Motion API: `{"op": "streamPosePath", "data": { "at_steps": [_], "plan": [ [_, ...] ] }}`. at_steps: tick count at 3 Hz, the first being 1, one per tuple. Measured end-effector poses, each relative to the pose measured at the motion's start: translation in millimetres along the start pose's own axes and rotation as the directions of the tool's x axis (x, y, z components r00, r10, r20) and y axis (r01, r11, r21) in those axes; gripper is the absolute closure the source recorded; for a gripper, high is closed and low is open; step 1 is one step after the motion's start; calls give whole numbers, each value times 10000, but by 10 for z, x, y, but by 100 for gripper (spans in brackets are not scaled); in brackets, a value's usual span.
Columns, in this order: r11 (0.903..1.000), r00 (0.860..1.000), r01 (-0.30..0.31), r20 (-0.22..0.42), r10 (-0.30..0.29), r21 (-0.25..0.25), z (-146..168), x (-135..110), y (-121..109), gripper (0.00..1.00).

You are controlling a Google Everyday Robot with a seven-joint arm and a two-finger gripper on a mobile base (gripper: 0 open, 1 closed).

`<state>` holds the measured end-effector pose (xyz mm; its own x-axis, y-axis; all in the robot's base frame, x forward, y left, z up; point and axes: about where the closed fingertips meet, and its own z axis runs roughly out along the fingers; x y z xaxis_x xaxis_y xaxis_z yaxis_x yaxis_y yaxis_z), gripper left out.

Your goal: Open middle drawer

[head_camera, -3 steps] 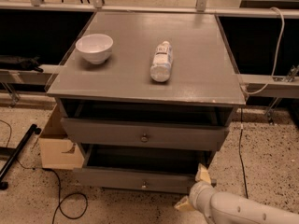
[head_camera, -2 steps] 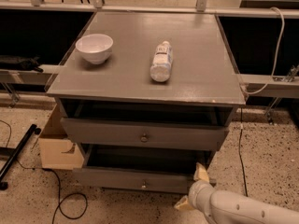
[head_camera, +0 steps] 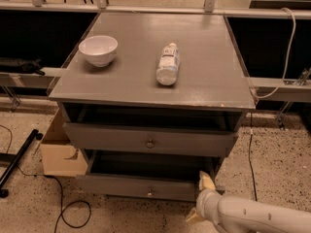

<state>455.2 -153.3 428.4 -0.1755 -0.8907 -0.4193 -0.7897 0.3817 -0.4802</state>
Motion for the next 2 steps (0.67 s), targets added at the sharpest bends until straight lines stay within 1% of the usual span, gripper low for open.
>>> {"op": "streamPosePath", "data": {
  "at_steps": [1,2],
  "plan": [
    [10000,10000,42,-15,-43,-12,7,4,0,0],
    [9987,9988,491,2,-491,107,25,-101,16,0]
  ]
}}
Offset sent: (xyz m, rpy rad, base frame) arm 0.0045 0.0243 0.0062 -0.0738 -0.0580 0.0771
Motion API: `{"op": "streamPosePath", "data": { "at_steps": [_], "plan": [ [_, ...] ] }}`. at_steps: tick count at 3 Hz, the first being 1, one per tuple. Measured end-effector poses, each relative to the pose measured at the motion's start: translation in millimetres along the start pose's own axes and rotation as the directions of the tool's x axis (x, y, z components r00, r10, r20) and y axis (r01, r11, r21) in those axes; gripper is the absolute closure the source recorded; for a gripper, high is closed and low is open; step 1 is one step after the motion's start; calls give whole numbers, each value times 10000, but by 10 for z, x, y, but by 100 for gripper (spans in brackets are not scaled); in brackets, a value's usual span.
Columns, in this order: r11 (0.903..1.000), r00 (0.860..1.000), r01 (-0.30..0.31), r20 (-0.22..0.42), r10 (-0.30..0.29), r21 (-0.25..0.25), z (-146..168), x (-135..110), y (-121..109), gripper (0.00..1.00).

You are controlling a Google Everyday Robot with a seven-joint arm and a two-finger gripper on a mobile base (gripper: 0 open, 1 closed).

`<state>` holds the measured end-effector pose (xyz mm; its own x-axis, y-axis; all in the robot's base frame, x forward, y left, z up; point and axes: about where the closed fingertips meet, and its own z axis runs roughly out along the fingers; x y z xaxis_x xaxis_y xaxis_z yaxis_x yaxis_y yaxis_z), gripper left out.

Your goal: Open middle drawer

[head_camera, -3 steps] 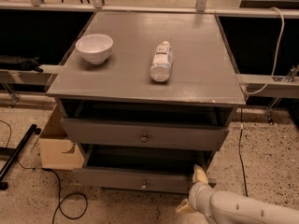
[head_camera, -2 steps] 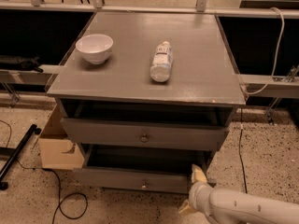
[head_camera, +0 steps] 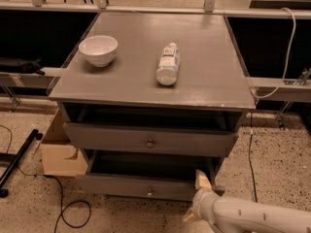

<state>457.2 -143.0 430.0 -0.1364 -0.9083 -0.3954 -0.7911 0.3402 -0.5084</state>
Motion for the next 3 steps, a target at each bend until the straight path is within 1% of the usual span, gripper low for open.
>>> {"op": "streamPosePath", "data": {
  "at_steps": [1,2,3],
  "plan": [
    [9972,9972,742,10,-742,-61,83,-163,100,0],
    [9905,9906,1368,45,-1368,-162,191,-304,202,0],
    [9894,9896,1441,42,-1440,-164,204,-321,208,0]
  ]
}}
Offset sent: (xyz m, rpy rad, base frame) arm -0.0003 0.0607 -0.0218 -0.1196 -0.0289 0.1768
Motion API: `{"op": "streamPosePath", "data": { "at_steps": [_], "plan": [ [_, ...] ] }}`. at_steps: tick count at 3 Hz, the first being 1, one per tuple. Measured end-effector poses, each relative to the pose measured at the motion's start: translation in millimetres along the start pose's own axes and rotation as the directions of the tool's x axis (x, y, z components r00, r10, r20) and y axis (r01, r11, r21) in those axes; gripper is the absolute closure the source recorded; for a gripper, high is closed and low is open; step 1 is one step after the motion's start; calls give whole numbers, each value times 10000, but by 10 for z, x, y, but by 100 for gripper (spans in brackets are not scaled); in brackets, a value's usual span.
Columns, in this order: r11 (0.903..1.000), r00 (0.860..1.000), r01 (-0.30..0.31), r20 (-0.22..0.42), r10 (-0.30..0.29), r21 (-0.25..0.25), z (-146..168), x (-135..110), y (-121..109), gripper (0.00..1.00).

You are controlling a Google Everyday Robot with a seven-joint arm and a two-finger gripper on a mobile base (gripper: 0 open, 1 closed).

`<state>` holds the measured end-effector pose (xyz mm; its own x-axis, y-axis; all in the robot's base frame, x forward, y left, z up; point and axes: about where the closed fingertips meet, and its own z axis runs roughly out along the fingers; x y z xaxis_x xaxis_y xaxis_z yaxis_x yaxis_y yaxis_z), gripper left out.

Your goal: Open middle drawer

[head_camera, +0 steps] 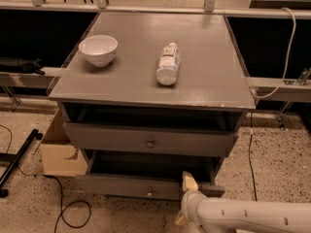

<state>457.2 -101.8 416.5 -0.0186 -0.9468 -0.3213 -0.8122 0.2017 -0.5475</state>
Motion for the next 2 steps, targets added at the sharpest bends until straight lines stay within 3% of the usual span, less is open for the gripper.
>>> {"op": "streamPosePath", "data": {
  "at_steps": [2],
  "plan": [
    [9999,9999,111,35,-111,61,-47,-26,-91,0]
  ]
}}
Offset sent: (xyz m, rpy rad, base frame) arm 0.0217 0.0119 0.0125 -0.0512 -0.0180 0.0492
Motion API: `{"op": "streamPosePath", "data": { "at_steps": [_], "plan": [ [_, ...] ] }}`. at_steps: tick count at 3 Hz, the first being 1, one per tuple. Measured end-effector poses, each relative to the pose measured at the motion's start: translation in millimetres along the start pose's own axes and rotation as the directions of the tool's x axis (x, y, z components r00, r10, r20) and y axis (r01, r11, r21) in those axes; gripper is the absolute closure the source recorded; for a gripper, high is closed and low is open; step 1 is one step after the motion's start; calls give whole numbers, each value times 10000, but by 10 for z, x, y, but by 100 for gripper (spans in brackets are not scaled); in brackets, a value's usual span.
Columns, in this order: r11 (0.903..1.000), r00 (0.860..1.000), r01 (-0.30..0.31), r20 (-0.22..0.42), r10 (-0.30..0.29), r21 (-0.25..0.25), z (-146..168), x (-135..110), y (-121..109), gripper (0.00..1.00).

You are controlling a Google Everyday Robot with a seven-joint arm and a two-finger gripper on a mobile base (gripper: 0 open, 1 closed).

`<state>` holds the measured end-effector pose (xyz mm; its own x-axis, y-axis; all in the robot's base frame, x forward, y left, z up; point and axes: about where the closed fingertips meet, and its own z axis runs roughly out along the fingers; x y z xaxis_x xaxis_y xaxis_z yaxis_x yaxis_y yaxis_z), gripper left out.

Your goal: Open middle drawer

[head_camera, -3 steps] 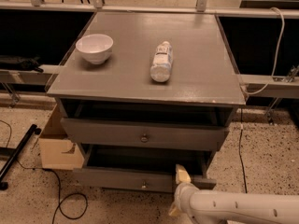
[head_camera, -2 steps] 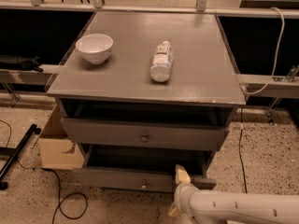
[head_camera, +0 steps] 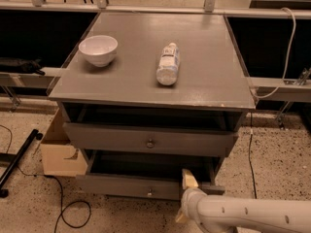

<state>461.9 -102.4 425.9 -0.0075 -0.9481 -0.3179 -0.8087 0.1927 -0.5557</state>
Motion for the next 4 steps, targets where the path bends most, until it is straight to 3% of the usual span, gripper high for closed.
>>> {"op": "streamPosePath", "data": {
  "at_steps": [1,3,4],
  "plan": [
    [9968,9988,483,77,-480,-631,324,-126,-110,0],
    [9965,9994,316,-114,-326,-778,453,-20,-137,0],
    [9965,9994,316,-114,-326,-779,454,-20,-137,19]
  ]
}}
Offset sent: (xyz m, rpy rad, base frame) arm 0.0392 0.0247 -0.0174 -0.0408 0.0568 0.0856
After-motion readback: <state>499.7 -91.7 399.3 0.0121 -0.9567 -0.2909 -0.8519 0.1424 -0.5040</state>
